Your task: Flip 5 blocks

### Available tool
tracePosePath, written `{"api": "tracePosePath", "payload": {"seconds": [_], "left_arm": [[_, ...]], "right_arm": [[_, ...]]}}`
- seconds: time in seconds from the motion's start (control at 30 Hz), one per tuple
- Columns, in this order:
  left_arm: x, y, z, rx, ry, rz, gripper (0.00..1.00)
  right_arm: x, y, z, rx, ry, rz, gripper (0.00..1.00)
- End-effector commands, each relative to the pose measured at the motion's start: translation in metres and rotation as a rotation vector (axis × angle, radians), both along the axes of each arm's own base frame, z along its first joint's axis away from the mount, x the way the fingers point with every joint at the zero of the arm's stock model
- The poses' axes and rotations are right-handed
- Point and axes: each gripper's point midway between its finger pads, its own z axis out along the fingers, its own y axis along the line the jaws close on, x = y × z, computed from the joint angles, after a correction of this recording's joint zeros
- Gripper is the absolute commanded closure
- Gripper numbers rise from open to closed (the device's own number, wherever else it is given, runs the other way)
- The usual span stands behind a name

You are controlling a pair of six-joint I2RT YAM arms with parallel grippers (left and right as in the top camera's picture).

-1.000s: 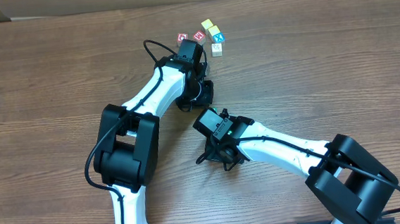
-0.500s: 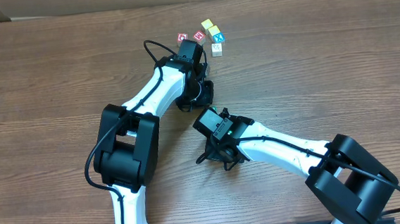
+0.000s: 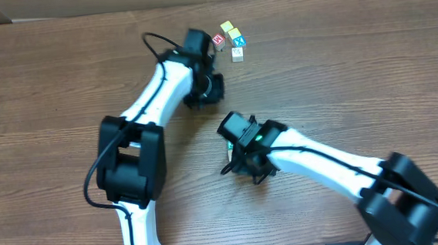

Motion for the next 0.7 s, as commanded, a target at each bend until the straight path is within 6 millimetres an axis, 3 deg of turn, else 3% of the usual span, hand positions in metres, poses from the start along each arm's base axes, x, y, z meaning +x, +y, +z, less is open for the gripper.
{"api": "tracePosePath", "payload": {"seconds": [0.0,0.1,0.17,0.27,0.3,0.37,0.43,0.53,0.57,0.6,0.67], "left_arm": [[0.023,0.046,0.049,0.052,-0.064,0.181,0.96],[0.018,0.081,0.062,0.099,-0.043,0.249,0.92],[0.010,0.105,0.063,0.134,-0.008,0.292,0.89],[-0.007,0.136,0.059,0.165,0.079,0.351,0.83],[-0.013,0.144,0.058,0.170,0.106,0.368,0.78],[-0.022,0.157,0.057,0.177,0.149,0.397,0.70],[-0.028,0.167,0.057,0.180,0.176,0.418,0.55],[-0.033,0.173,0.057,0.182,0.197,0.432,0.39],[-0.034,0.173,0.057,0.183,0.202,0.432,0.13],[-0.035,0.173,0.057,0.184,0.206,0.431,0.00],[-0.035,0.173,0.057,0.185,0.207,0.431,0.00]], "right_arm": [[0.035,-0.018,0.037,0.036,-0.113,0.030,0.96],[0.051,-0.047,0.038,0.006,-0.118,0.043,0.90],[0.064,-0.068,0.037,-0.017,-0.127,0.062,0.74],[0.086,-0.104,0.037,-0.075,-0.163,0.049,0.60],[0.091,-0.115,0.037,-0.094,-0.171,0.029,0.48],[0.100,-0.133,0.037,-0.118,-0.182,-0.021,0.38],[0.106,-0.145,0.038,-0.119,-0.185,-0.057,0.28],[0.109,-0.158,0.038,-0.124,-0.180,-0.096,0.00],[0.110,-0.162,0.037,-0.126,-0.178,-0.108,0.00],[0.111,-0.166,0.038,-0.126,-0.178,-0.118,0.00],[0.112,-0.170,0.038,-0.128,-0.177,-0.129,0.00]]}}
